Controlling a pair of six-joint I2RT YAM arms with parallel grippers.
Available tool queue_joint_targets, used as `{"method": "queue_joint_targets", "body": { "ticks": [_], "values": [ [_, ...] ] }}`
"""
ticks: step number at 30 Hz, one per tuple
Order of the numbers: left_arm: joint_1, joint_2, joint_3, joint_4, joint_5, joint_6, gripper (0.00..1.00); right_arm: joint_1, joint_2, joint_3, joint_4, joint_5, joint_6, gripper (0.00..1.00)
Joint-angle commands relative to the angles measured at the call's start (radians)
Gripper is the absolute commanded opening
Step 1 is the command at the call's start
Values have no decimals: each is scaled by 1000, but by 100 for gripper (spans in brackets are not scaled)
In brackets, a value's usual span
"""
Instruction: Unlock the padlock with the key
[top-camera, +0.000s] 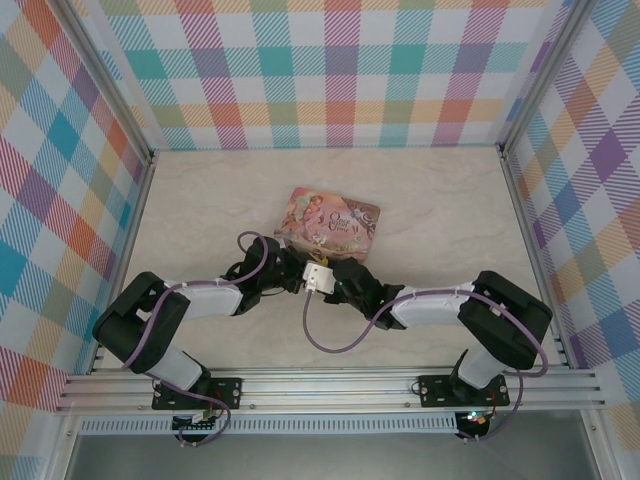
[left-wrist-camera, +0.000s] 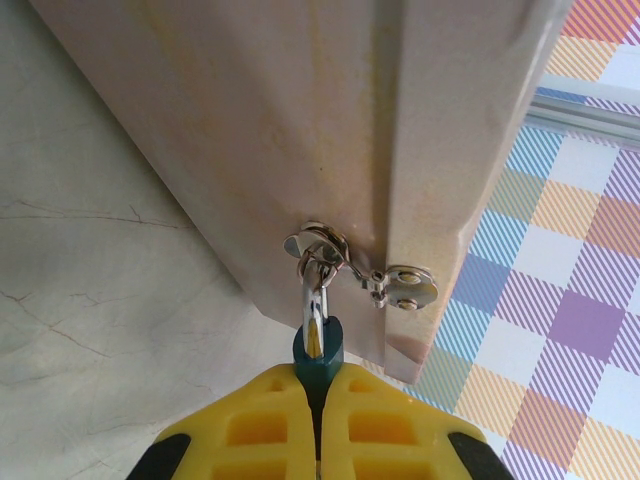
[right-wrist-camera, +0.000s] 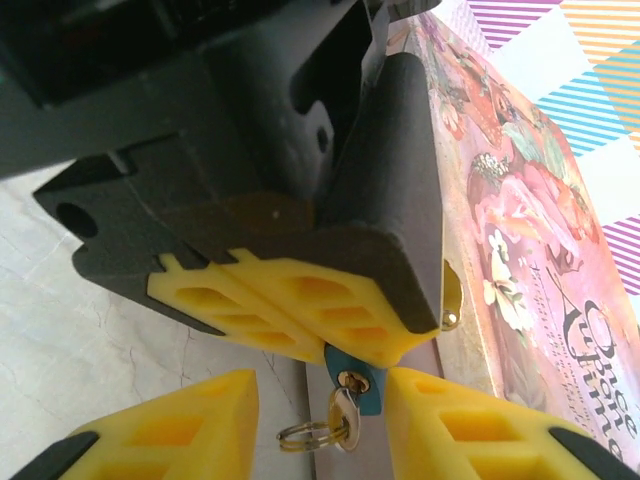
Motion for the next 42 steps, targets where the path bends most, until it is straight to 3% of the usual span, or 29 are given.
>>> {"method": "queue_joint_targets", "body": {
  "ticks": [1,9,25,42],
  "values": [
    [-10,-32,27,39,16,-12,0,-1,11,23,46,15,17,36],
    [-10,-32,25,39,18,-10,0,-2,-5,-2,40,62,19,29],
    [-10,-30,21,33,17,-11,0,-8,-32,-21,-8,73,14,26],
    [-11,-26,28,33,26,-8,0,-11,-12,15,-18,64,95,2]
  ]
}}
